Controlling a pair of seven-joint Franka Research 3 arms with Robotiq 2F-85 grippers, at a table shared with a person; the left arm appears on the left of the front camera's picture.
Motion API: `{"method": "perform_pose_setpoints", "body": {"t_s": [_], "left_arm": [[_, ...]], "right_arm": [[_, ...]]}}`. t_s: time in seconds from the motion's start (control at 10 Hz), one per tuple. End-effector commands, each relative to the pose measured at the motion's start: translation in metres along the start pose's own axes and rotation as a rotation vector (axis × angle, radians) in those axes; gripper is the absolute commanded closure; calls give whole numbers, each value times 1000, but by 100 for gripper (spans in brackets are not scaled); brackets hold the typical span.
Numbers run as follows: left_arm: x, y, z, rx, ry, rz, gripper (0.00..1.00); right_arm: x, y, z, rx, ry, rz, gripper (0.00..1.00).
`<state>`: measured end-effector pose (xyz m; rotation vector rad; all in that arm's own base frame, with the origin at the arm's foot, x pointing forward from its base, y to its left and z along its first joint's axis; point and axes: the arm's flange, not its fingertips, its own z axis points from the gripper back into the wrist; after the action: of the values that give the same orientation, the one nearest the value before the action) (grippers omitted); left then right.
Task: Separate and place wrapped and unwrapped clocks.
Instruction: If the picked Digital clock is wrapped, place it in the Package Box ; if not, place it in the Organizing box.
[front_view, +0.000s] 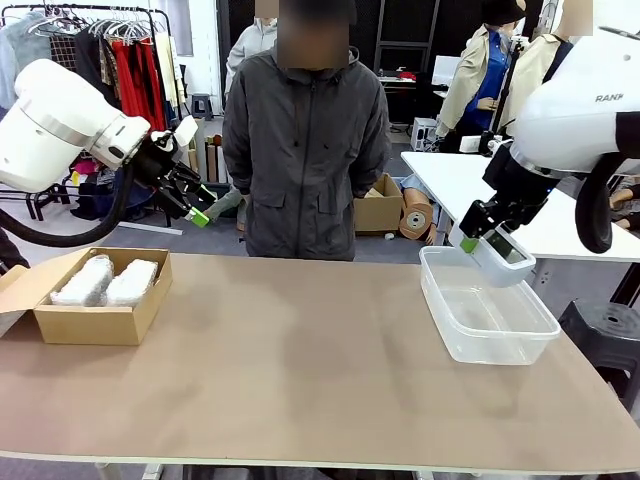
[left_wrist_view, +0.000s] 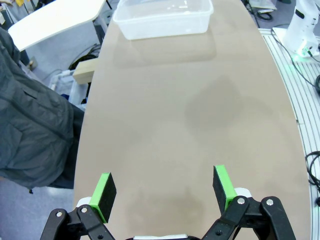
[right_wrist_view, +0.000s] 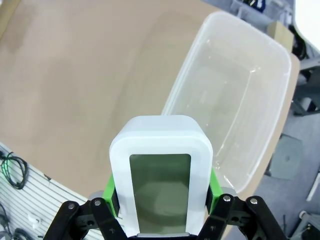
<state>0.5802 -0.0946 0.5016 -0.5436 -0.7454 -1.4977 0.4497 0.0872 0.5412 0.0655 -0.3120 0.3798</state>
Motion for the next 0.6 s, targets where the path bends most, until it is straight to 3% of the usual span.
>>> {"method": "perform_pose_setpoints", "body": {"t_s": [0.0, 0.5], "left_arm": [[0, -1, 1, 1, 1, -9, 0], [0, -1, 1, 1, 1, -9, 0]], "right_arm": [[41, -19, -23, 40, 20, -150, 100], [89, -87, -76, 45, 118, -320, 100]]}}
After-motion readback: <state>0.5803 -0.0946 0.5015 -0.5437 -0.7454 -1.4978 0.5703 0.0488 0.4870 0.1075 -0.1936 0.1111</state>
